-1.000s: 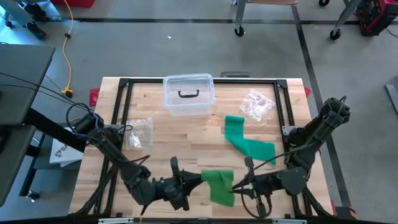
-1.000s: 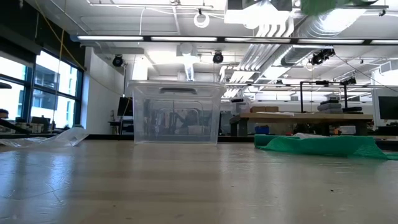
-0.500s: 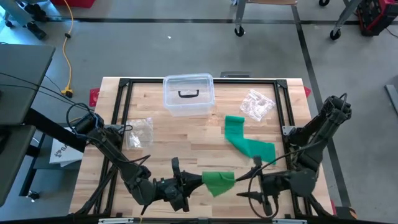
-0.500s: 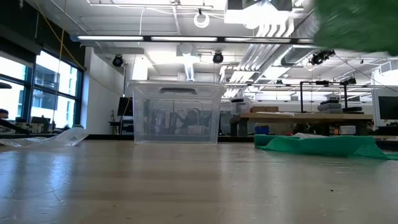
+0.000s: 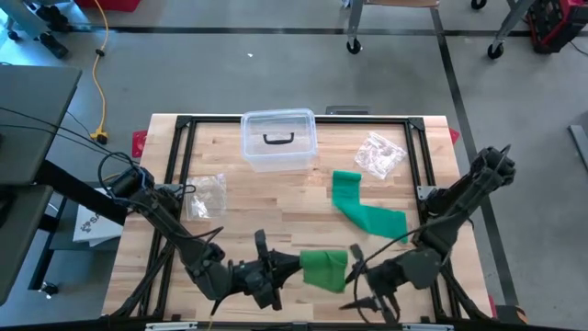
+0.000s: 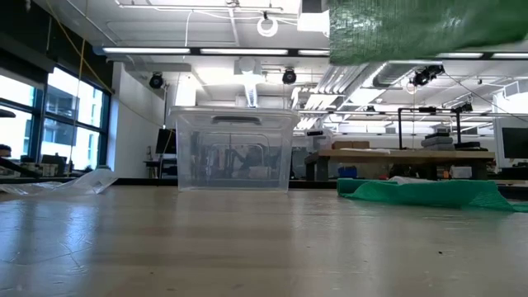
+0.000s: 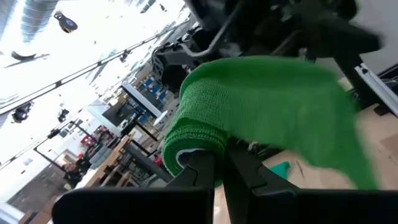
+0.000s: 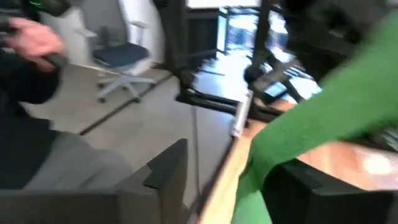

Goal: Roll bandage
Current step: Roll the green bandage

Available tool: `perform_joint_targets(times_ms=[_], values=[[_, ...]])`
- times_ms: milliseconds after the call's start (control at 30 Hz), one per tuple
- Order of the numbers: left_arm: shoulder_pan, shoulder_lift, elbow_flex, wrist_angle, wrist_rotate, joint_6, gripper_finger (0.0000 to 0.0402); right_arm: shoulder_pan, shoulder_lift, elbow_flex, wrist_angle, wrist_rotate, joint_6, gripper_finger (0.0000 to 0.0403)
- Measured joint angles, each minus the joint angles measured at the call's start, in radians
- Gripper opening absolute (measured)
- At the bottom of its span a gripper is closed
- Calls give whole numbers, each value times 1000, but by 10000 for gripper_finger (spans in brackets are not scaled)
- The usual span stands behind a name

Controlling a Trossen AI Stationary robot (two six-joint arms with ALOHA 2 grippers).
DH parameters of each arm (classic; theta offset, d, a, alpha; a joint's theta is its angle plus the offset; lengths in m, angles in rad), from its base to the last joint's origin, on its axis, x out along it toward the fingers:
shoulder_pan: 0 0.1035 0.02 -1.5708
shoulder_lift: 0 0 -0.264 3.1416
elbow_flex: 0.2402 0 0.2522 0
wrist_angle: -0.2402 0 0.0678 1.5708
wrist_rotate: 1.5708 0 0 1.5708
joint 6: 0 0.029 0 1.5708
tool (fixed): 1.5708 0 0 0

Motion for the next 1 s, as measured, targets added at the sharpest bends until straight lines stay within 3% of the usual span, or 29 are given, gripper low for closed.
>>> perform_joint_targets(times_ms=[267,533,800,1000], values=[[11,4,0,-9,-10,-3,4,-4,-12,-1,183,22,-133,10],[36,61,0,-8,-9,-20,4,-40,-20,-1,381,36,-198,11],[37,77,0,-10,47,-22,4,-41,-24,0,494,159,-291,5],[36,77,0,-27,130,-81,4,-21,-42,-1,688,320,-498,1]])
